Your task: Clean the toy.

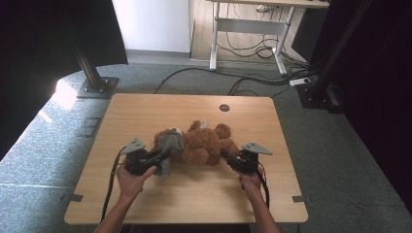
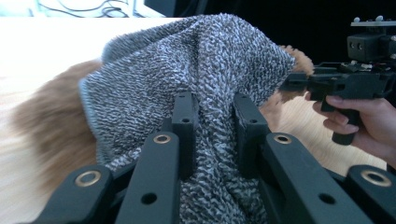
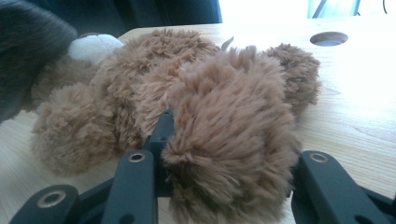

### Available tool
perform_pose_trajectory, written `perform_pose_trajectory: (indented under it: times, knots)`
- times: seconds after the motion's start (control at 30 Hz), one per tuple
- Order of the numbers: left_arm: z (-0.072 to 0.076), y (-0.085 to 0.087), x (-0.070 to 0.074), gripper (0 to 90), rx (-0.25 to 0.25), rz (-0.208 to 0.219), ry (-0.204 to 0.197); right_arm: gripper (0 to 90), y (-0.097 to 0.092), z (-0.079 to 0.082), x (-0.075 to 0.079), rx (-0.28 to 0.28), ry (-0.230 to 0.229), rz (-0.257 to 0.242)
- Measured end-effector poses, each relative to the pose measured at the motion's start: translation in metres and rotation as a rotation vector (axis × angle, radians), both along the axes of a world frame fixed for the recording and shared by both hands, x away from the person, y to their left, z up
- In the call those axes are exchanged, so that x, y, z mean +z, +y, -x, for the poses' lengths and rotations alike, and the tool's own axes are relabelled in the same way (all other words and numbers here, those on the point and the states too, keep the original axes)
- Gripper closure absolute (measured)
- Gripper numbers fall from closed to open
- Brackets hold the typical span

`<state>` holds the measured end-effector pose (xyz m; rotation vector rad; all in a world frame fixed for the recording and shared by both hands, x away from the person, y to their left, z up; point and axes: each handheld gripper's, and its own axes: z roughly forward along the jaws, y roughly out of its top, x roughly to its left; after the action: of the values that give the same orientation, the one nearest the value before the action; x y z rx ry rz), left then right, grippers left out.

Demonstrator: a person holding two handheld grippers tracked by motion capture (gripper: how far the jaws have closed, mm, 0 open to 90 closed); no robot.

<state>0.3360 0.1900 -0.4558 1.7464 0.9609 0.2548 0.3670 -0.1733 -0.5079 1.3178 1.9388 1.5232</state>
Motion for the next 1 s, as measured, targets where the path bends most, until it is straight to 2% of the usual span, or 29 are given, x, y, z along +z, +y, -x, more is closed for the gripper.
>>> perform_pose_trajectory:
  times: [0.23,0.43,0.8,0.87,1.0]
  knots:
    - [-0.023,-0.054,0.005,73.7,-0.087,-0.035,0.009,56.9,0.001,0.002,-0.001,0.004,-0.002,0.002]
    - [-0.035,-0.088,0.003,73.7,-0.125,-0.099,0.011,56.9,0.0,0.001,-0.002,0.002,0.001,-0.007]
    - [-0.046,-0.125,-0.01,73.7,-0.134,-0.128,0.033,57.2,0.0,0.001,-0.003,0.001,0.016,-0.025]
    - [-0.046,-0.133,-0.013,73.7,-0.14,-0.163,0.026,57.8,-0.001,0.001,-0.004,0.006,0.017,-0.027]
    - [-0.045,-0.139,-0.016,73.7,-0.14,-0.186,0.015,58.8,0.0,0.0,-0.005,0.007,0.02,-0.03]
